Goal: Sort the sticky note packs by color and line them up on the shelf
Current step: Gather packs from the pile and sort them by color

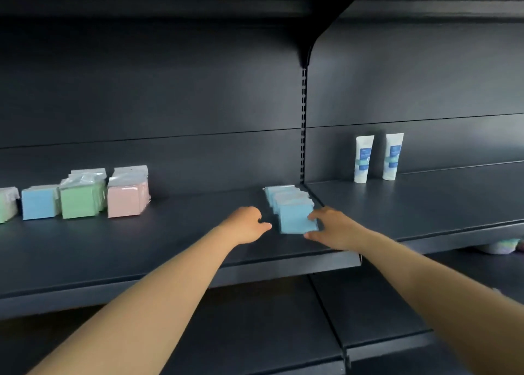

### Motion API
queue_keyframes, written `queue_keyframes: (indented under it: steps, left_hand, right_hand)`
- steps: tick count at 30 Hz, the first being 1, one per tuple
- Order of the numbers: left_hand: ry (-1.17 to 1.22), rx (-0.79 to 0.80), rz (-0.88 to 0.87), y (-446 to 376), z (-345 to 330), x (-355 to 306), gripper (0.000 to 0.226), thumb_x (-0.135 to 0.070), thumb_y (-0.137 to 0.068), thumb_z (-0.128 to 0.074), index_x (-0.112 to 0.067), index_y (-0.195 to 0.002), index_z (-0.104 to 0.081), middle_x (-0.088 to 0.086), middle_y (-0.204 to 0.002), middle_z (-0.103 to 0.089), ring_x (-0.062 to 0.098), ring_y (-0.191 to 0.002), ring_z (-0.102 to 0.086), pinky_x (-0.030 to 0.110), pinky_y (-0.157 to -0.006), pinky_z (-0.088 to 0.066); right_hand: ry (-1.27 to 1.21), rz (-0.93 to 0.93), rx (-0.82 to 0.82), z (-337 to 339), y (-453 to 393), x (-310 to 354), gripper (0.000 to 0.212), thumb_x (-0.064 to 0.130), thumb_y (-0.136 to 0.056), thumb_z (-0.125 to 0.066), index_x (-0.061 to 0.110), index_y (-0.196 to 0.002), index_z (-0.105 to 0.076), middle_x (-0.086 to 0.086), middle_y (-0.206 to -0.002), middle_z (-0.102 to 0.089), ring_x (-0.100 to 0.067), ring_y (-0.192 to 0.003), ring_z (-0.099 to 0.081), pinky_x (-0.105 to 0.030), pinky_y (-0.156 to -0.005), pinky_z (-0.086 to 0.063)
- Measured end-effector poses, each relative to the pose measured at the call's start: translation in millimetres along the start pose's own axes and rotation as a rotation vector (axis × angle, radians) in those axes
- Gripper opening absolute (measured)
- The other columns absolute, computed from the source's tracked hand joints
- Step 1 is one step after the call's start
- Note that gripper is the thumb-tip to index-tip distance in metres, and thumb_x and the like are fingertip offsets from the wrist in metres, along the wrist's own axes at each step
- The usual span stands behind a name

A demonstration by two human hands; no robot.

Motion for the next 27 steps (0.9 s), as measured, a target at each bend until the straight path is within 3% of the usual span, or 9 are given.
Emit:
queue_keyframes:
  steps: [4, 8, 10, 13, 15, 17, 21, 23, 27]
  left_hand:
    - [0.430, -0.101, 0.132, -24, -31, 5, 0.029, -0.043, -0.089, -0.054, -0.019, -0.073, -0.050, 0.003, -0.075, -0.045, 0.016, -0.068, -0.041, 0.029, -0.058, -0.027]
    - [0.536, -0.193, 0.202, -37, -41, 9, 0.041, -0.046, -0.079, -0.065, -0.020, -0.056, -0.043, -0.003, -0.056, -0.040, 0.013, -0.057, -0.039, 0.028, -0.056, -0.026]
    - [0.583, -0.183, 0.231, -40, -42, 9, 0.039, -0.045, -0.075, -0.069, -0.019, -0.058, -0.045, -0.002, -0.057, -0.042, 0.015, -0.058, -0.039, 0.028, -0.057, -0.027]
    - [0.705, -0.247, 0.243, -43, -39, 13, 0.026, -0.036, -0.076, -0.073, -0.011, -0.076, -0.064, 0.001, -0.076, -0.063, 0.017, -0.071, -0.057, 0.027, -0.065, -0.041]
    - [0.869, -0.323, 0.264, -41, -35, 20, 0.016, -0.022, -0.080, -0.072, -0.011, -0.091, -0.067, 0.000, -0.090, -0.068, 0.013, -0.081, -0.062, 0.022, -0.068, -0.046]
    - [1.031, -0.399, 0.273, -39, -31, 32, 0.010, -0.011, -0.083, -0.068, -0.012, -0.092, -0.065, 0.005, -0.098, -0.070, 0.017, -0.088, -0.064, 0.025, -0.074, -0.049]
    - [1.321, -0.469, 0.304, -36, -28, 55, 0.013, -0.003, -0.089, -0.059, -0.004, -0.102, -0.059, 0.012, -0.105, -0.065, 0.023, -0.097, -0.062, 0.036, -0.090, -0.049]
    - [1.407, -0.486, 0.309, -37, -27, 58, 0.018, 0.000, -0.091, -0.055, 0.000, -0.109, -0.055, 0.012, -0.106, -0.062, 0.024, -0.098, -0.061, 0.036, -0.091, -0.048]
    - [1.480, -0.519, 0.306, -39, -27, 60, 0.022, 0.001, -0.092, -0.053, 0.002, -0.114, -0.050, 0.014, -0.110, -0.059, 0.025, -0.097, -0.060, 0.035, -0.088, -0.047]
  right_hand:
    - [-0.063, 0.166, -0.124, -16, -17, -10, 0.046, 0.031, -0.093, -0.056, 0.015, -0.136, -0.047, 0.001, -0.138, -0.041, -0.013, -0.126, -0.041, -0.012, -0.101, -0.024]
    - [-0.129, 0.301, -0.210, -21, -28, -12, 0.038, 0.031, -0.095, -0.052, 0.012, -0.128, -0.055, 0.005, -0.125, -0.049, -0.009, -0.115, -0.048, -0.011, -0.099, -0.030]
    - [-0.249, 0.288, -0.193, -21, -37, -16, 0.030, 0.024, -0.095, -0.054, 0.012, -0.121, -0.060, 0.007, -0.116, -0.051, -0.008, -0.107, -0.052, -0.016, -0.100, -0.036]
    - [-0.509, 0.135, -0.208, -17, -51, -34, 0.021, 0.018, -0.090, -0.062, 0.016, -0.111, -0.064, 0.005, -0.111, -0.057, -0.008, -0.102, -0.057, -0.020, -0.090, -0.043]
    - [-0.649, 0.008, -0.201, -19, -58, -46, 0.028, 0.023, -0.084, -0.069, 0.018, -0.111, -0.062, 0.003, -0.109, -0.061, -0.008, -0.100, -0.058, -0.020, -0.082, -0.043]
    - [-0.697, -0.085, -0.205, -19, -63, -51, 0.037, 0.032, -0.078, -0.074, 0.018, -0.109, -0.060, 0.003, -0.104, -0.061, -0.009, -0.093, -0.058, -0.020, -0.073, -0.043]
    - [-0.512, -0.222, -0.260, -19, -72, -49, 0.048, 0.053, -0.067, -0.076, 0.014, -0.086, -0.056, 0.005, -0.084, -0.058, -0.009, -0.075, -0.054, -0.020, -0.057, -0.037]
    - [-0.391, -0.222, -0.254, -25, -80, -41, 0.057, 0.062, -0.062, -0.074, 0.014, -0.088, -0.057, 0.005, -0.082, -0.059, -0.011, -0.076, -0.056, -0.022, -0.060, -0.040]
    - [-0.327, -0.232, -0.231, -28, -90, -34, 0.074, 0.060, -0.061, -0.077, 0.009, -0.110, -0.055, -0.002, -0.106, -0.061, -0.022, -0.101, -0.060, -0.030, -0.079, -0.048]
Point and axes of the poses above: each hand's wrist, its own y-axis away from the middle knuckle, its own z-axis out of the back of the hand, x = y × z, the point moved 7 cm from there along -y, towards the middle knuckle
